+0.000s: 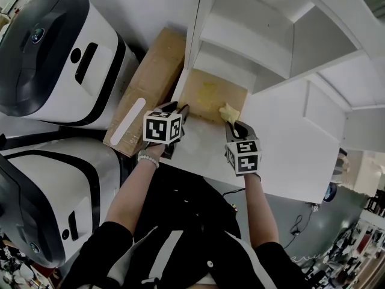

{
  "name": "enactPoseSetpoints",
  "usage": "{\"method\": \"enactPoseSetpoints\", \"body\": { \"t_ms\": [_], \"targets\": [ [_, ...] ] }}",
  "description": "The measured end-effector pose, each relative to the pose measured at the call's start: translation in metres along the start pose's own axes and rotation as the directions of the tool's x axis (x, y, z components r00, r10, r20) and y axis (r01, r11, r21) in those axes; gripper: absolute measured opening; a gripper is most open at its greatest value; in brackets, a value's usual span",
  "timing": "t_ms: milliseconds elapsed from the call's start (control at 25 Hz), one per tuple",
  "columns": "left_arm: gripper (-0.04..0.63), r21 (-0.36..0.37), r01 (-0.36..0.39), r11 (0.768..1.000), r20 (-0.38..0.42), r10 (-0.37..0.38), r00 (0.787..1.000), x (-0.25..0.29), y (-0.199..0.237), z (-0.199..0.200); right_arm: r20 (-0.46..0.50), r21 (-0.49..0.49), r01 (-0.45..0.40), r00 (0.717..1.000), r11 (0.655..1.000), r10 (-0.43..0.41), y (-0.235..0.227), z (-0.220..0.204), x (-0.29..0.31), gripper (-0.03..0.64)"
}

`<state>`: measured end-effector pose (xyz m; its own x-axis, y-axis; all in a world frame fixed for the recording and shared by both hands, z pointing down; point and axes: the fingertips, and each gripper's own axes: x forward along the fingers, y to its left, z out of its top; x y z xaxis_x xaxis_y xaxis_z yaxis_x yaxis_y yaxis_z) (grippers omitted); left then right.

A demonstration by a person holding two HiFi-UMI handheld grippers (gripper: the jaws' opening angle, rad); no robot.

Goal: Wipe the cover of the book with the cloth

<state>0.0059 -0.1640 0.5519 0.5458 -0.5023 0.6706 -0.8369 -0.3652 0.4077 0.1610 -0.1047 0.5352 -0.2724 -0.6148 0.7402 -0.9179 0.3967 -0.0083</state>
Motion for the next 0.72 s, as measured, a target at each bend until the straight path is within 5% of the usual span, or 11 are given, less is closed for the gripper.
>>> {"method": "enactPoseSetpoints", "body": {
  "t_ms": [400, 720],
  "targets": [
    [0.155, -0.007, 0.005, 1.0, -0.011, -0.005, 1.0, 0.001, 0.0, 0.001, -0.032, -0.04, 0.041, 0.999, 0.998, -0.042, -0.018, -0.008, -0.011, 0.036],
    [0.155, -0.006, 0.003, 1.0, -0.011, -0.003, 1.0, 0.001, -0.001, 0.001, 0.062, -0.008, -0.065, 0.996, 0.998, 0.066, 0.027, 0.024, -0.014, 0.037]
  ]
}}
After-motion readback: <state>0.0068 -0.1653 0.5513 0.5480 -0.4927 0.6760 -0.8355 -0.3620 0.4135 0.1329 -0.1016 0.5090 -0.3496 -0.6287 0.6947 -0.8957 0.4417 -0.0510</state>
